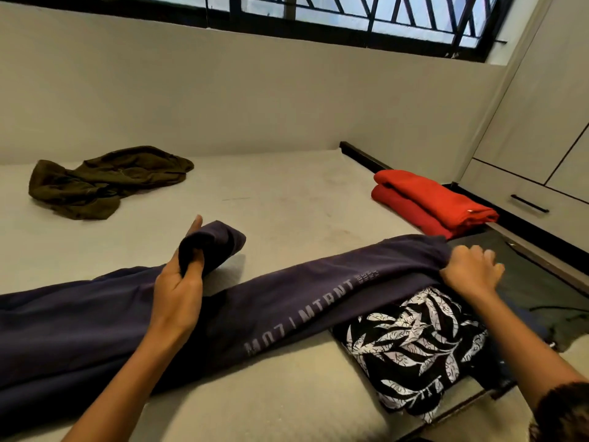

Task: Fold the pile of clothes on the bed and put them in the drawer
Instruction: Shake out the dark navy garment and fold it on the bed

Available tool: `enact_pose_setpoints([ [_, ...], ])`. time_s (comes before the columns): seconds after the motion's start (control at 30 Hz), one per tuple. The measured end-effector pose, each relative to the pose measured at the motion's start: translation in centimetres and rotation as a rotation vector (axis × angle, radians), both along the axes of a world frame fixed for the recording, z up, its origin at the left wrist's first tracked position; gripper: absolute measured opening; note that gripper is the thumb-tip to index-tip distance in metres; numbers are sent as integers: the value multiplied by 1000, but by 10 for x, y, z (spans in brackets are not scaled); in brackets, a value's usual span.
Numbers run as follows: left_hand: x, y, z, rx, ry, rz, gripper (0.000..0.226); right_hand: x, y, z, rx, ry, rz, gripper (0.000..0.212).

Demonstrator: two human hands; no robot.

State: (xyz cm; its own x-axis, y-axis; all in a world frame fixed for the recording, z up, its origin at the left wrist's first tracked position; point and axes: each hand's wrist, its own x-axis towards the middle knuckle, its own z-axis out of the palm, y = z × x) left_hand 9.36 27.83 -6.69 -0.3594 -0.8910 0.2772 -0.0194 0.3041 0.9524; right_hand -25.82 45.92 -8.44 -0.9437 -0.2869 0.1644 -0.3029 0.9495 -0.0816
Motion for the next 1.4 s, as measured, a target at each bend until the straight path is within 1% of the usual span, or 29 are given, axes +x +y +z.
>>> enact_pose_setpoints([
  [0.07,-1,1,-3,-19,-21,-27,41,8,-10,7,57,120,55,32],
  [0.1,-2,1,-4,-25,-32,-32,42,12,-18,9,31,169,127,31],
  [0.17,-2,1,-6,-28,-43,-30,42,28,-40,10,-83,209,369,27],
  [0.2,-2,1,-6,-25,-45,-30,42,39,-53,10,-149,188,511,25],
  [0.23,-3,1,-5,-23,-45,-32,43,53,-66,8,-210,114,649,25],
  [0.3,-3,0,-4,-23,-46,-36,42,86,-95,2,-262,-151,886,31],
  [0.37,-2,0,-2,-14,-43,-28,43,121,-124,-7,-205,-394,1030,40],
  [0.47,1,-1,4,-6,-19,-23,43,159,-154,-18,-5,-485,1130,48],
  [0.53,2,-2,7,-9,-1,-24,44,169,-168,-16,22,-572,1130,39],
  [0.6,4,-3,10,-12,26,-12,44,172,-178,-11,-45,-646,1148,23],
  [0.63,3,-3,12,-12,45,-8,44,170,-181,-7,-127,-595,1147,19],
  [0.67,4,-3,12,-15,67,6,45,168,-185,-4,-236,-463,1125,17],
  [0.73,6,-4,13,-26,110,58,45,167,-188,-2,-453,-1,1015,14],
  [0.77,7,-4,13,-63,126,68,45,169,-186,-7,-515,249,993,11],
  [0.8,8,-2,14,-126,146,43,46,171,-182,-14,-527,419,1017,8],
  [0.83,9,-1,13,-189,171,6,49,174,-180,-25,-482,509,1087,7],
  [0.87,9,0,10,-226,187,-31,51,175,-178,-38,-385,472,1180,9],
  [0.9,9,0,6,-240,186,-61,53,177,-175,-47,-258,295,1256,12],
  [0.93,8,0,0,-250,167,-98,56,178,-170,-50,-167,80,1273,16],
  [0.97,6,0,-6,-269,100,-139,60,177,-166,-51,-86,-56,1236,22],
  [1.0,4,-1,-14,-290,-46,-188,62,174,-164,-50,-25,-92,1191,31],
  [1.03,2,0,-23,-320,-299,-243,63,170,-163,-47,37,-53,1154,39],
  [1.07,1,3,-34,-382,-636,-304,62,167,-161,-43,74,-24,1122,42],
  [1.1,-2,5,-46,-463,-957,-357,62,163,-158,-40,84,16,1094,40],
  [1.13,-2,10,-55,-532,-1180,-397,62,159,-154,-37,72,39,1052,35],
  [1.17,-2,13,-61,-567,-1300,-427,63,155,-151,-34,40,56,1002,30],
  [1.2,-6,20,-63,-568,-1344,-454,63,146,-140,-30,3,62,941,27],
  [1.3,-1,17,-56,-496,-1367,-471,61,130,-128,-18,-164,131,804,24],
  [1.4,-1,16,-53,-448,-1356,-492,64,97,-99,-2,-333,187,530,25],
])
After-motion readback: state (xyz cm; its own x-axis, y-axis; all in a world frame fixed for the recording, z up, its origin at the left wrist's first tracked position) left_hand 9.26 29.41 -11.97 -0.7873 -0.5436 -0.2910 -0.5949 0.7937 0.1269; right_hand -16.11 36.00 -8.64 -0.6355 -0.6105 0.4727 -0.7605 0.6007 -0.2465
